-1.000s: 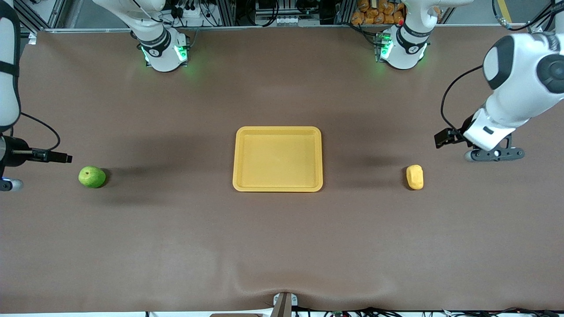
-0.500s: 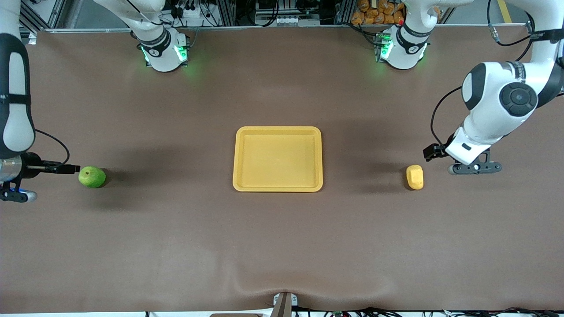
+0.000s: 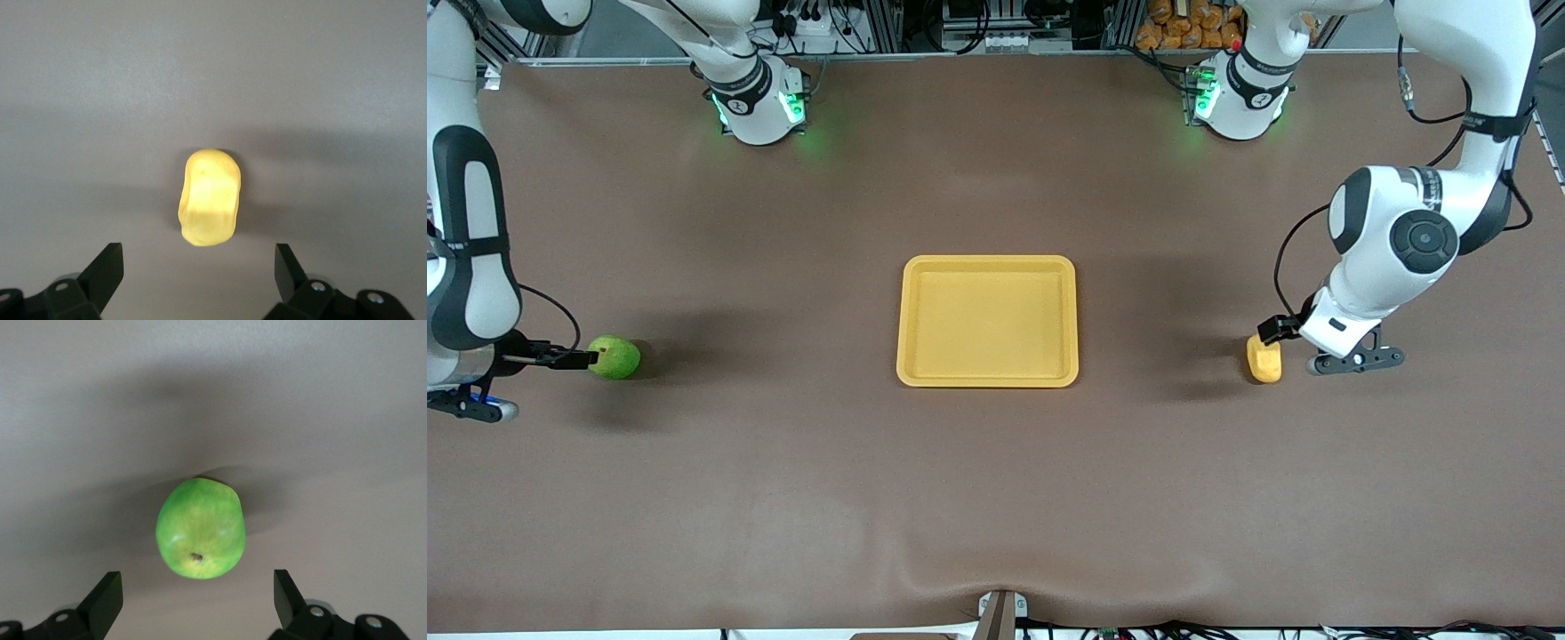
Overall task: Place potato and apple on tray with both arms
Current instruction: 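Close the right gripper on the apple while the left gripper grasps the potato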
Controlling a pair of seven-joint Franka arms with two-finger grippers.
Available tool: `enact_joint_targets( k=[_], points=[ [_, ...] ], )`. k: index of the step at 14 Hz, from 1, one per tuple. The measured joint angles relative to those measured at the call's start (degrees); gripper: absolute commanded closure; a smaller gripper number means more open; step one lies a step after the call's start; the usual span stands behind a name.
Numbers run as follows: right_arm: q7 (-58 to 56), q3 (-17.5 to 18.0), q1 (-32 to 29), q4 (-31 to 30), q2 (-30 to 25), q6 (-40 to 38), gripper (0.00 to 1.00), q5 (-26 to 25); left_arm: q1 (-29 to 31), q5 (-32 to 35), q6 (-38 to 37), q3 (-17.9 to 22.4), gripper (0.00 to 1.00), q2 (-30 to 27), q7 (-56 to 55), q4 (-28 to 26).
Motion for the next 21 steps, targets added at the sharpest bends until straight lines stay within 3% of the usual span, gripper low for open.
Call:
enact_joint_targets(
  k=[12, 16, 17, 20, 21],
  points=[
    [0.0, 0.2, 0.0, -5.2, 2.0, 7.6, 0.0, 0.0, -1.2, 0.0, 2.3, -0.1, 0.0, 4.0, -4.5, 0.2],
    [0.0, 0.2, 0.0, -7.6, 3.2, 13.5, 0.0, 0.0, -1.2, 0.0, 3.0, -0.1, 0.0, 5.8, -4.6, 0.6],
    [0.0, 0.2, 0.0, -8.4, 3.4, 14.8, 0.13, 0.0, -1.2, 0.0, 3.6, -0.1, 0.02, 6.4, -4.6, 0.7],
    [-0.1, 0.3, 0.0, -9.0, 3.6, 15.5, 0.71, 0.0, -1.2, 0.0, 4.7, -0.1, 0.07, 8.4, -4.6, 1.2],
    [-0.1, 0.3, 0.0, -9.0, 3.6, 15.4, 0.78, 0.0, -1.1, 0.0, 4.7, -0.1, 0.1, 8.8, -4.7, 1.3]
  ],
)
